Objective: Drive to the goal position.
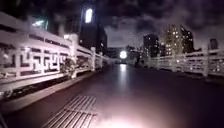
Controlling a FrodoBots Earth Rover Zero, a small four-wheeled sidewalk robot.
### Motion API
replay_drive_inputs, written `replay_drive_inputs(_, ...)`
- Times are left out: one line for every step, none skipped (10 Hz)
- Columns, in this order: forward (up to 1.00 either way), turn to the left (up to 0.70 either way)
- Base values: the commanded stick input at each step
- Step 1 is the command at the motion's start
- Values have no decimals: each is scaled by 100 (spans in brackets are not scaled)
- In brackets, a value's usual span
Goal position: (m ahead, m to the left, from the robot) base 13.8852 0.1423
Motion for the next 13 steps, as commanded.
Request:
replay_drive_inputs(45,0)
replay_drive_inputs(45,0)
replay_drive_inputs(45,0)
replay_drive_inputs(45,0)
replay_drive_inputs(45,0)
replay_drive_inputs(45,0)
replay_drive_inputs(45,0)
replay_drive_inputs(45,0)
replay_drive_inputs(45,0)
replay_drive_inputs(45,0)
replay_drive_inputs(45,0)
replay_drive_inputs(45,0)
replay_drive_inputs(45,0)
